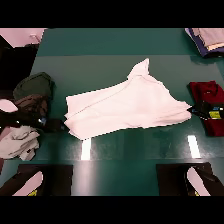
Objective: Fold the shirts.
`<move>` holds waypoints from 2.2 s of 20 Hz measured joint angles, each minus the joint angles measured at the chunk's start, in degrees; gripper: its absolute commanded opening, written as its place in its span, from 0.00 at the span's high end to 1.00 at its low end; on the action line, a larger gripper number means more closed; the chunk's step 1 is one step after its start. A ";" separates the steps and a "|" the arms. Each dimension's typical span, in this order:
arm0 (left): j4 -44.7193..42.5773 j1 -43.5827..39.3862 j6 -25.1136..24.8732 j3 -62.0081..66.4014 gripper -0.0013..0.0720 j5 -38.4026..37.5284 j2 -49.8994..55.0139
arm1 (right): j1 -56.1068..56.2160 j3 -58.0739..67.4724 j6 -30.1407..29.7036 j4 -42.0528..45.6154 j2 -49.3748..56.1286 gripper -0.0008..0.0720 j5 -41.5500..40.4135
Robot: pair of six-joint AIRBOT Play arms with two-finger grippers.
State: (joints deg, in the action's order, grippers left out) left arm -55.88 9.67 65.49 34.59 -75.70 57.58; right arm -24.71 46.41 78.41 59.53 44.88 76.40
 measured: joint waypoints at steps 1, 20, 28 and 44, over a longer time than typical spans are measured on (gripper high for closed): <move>0.00 0.07 -0.33 -1.92 0.28 1.22 0.00 | -0.02 0.00 -0.07 0.00 0.00 0.97 -0.09; 4.37 -5.11 -5.64 -7.58 0.48 17.66 0.28 | -0.02 -0.02 -0.22 0.02 0.02 0.96 0.44; 1.49 -8.37 -1.62 -7.65 0.95 16.57 1.70 | -0.02 -0.02 -0.22 0.02 0.02 0.96 1.20; 0.02 -8.48 5.20 44.85 0.95 0.57 -5.66 | -0.02 21.94 -1.79 -10.14 0.04 0.97 -2.73</move>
State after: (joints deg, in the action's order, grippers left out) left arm -55.86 1.19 70.70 79.44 -75.13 51.92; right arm -24.73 68.36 76.62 49.39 44.93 73.67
